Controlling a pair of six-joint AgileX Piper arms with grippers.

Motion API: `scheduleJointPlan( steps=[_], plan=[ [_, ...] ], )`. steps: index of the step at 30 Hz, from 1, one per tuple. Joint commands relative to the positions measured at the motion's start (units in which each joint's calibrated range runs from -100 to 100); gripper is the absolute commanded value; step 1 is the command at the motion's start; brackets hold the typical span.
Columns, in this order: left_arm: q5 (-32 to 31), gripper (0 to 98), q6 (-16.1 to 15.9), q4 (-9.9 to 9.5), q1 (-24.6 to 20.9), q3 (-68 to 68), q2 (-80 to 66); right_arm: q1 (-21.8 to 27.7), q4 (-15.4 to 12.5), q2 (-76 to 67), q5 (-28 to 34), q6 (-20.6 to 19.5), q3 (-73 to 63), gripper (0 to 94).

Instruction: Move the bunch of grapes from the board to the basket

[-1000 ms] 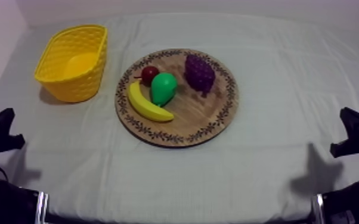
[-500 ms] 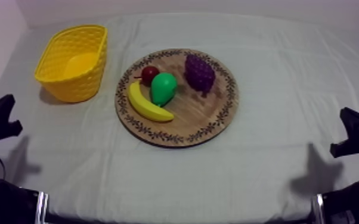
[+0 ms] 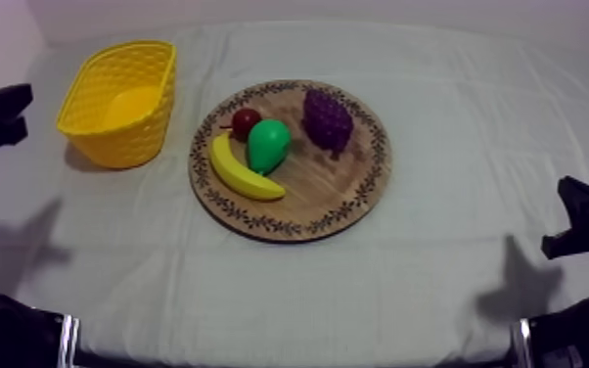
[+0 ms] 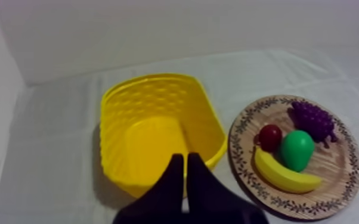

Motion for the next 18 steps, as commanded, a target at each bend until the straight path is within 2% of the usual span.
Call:
scheduleJointPlan(
  steps=[1, 5, 9, 13, 18],
  plan=[
    [2.92, 0.0, -0.59, 0.13, 1.45, -8.29, 7.97, -0.01, -0.02, 0.0, -0.06, -0.01, -0.01, 0.5],
    [4.6, 0.0, -1.09, -0.04, 3.93, -13.83, 15.26, -0.03, -0.02, 0.0, -0.06, -0.02, -0.01, 0.5],
    [4.53, 0.0, -2.69, 0.81, 5.24, -16.8, 20.98, -0.07, -0.02, 0.0, -0.06, -0.01, -0.01, 0.5],
    [4.77, 0.0, -6.06, 2.96, 6.28, -20.06, 25.85, -0.08, -0.02, 0.0, -0.06, -0.03, -0.01, 0.5],
    [8.3, 0.0, -10.27, 5.67, 7.11, -25.35, 30.26, -0.08, -0.02, 0.0, -0.06, -0.01, -0.01, 0.5]
  ],
)
